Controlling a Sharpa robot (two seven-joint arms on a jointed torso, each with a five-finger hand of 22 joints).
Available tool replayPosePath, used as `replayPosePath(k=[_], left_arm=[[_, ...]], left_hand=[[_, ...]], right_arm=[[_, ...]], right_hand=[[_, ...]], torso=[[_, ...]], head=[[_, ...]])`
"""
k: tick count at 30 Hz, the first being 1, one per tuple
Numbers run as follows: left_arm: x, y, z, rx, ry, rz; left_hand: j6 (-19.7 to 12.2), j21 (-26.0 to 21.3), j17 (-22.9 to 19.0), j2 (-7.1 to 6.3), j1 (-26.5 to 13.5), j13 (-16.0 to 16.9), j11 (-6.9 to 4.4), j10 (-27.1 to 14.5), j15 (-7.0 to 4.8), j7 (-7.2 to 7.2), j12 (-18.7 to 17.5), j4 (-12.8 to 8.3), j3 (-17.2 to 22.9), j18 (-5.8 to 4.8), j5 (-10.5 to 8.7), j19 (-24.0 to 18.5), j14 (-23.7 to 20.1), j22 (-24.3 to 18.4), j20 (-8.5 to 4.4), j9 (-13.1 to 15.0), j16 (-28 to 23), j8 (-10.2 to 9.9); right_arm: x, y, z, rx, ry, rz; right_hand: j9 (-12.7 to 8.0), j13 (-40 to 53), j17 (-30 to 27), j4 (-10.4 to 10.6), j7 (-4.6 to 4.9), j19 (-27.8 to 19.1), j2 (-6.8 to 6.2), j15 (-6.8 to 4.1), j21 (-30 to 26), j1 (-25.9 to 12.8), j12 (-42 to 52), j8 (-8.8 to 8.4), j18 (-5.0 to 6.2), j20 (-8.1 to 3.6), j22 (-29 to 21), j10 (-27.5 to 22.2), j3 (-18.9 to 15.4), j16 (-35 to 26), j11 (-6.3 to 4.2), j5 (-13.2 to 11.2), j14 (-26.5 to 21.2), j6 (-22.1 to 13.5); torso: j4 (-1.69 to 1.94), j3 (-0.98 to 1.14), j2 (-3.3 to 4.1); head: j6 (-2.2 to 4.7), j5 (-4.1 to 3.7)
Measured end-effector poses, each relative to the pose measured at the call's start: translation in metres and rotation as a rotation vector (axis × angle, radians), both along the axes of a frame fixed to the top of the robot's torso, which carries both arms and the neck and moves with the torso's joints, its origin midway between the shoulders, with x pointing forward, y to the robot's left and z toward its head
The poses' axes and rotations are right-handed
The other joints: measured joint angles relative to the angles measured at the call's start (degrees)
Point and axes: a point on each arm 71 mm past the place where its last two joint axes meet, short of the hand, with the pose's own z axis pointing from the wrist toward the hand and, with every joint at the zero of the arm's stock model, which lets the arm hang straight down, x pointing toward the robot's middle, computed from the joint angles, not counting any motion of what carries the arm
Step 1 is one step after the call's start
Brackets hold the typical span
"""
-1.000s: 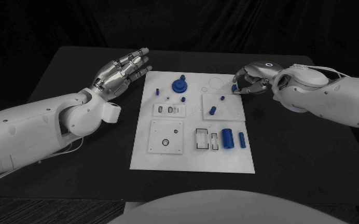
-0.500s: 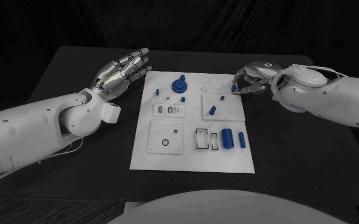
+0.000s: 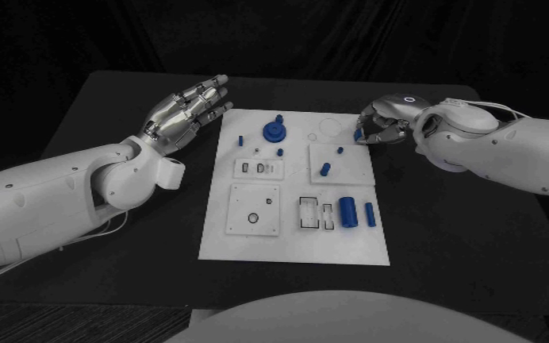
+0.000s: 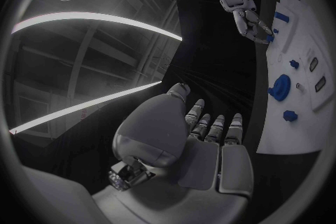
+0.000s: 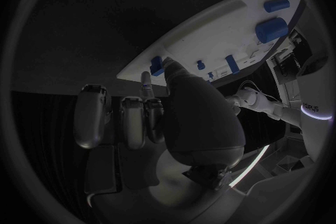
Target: Assemble the parts on the task board
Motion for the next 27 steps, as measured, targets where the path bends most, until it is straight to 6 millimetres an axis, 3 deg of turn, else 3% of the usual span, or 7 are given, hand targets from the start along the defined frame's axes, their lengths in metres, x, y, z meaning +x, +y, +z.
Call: replayPosePath(k=[18, 27], left_arm=[[-0.0005, 0.0008, -0.0014, 0.001, 0.004, 0.000], [-0.0002, 0.0012, -0.0019, 0.002, 0.005, 0.001]], left_hand=[[0.0, 0.0, 0.0, 0.00, 0.0, 0.0, 0.00, 0.0, 0.00, 0.00, 0.0, 0.0, 0.0, 0.00, 0.00, 0.0, 0.0, 0.0, 0.00, 0.0, 0.0, 0.0], [0.0, 0.0, 0.0, 0.00, 0.0, 0.0, 0.00, 0.0, 0.00, 0.00, 0.0, -0.1, 0.4, 0.00, 0.00, 0.0, 0.0, 0.0, 0.00, 0.0, 0.0, 0.0]], right_arm=[[0.0003, 0.0022, -0.0022, -0.001, 0.006, 0.000], [0.0000, 0.0023, -0.0028, -0.001, 0.007, 0.000]], right_hand=[[1.5, 0.0, 0.0, -1.0, -0.20, 0.0, 0.72, 0.00, -0.5, 0.7, 0.0, 1.91, 0.00, 0.00, 0.0, 0.0, 0.0, 0.0, 0.00, 2.6, 0.0, 0.2], [3.4, 0.0, 0.0, -2.1, -1.17, 0.2, 1.35, -0.37, -0.7, 1.3, 0.0, 4.85, 0.00, -0.21, 0.0, 0.0, 0.2, 0.0, -0.43, 4.5, 0.1, 1.6]], torso=[[0.03, -0.03, -0.03], [0.03, -0.02, -0.02]], head=[[0.00, 0.03], [0.00, -0.01]])
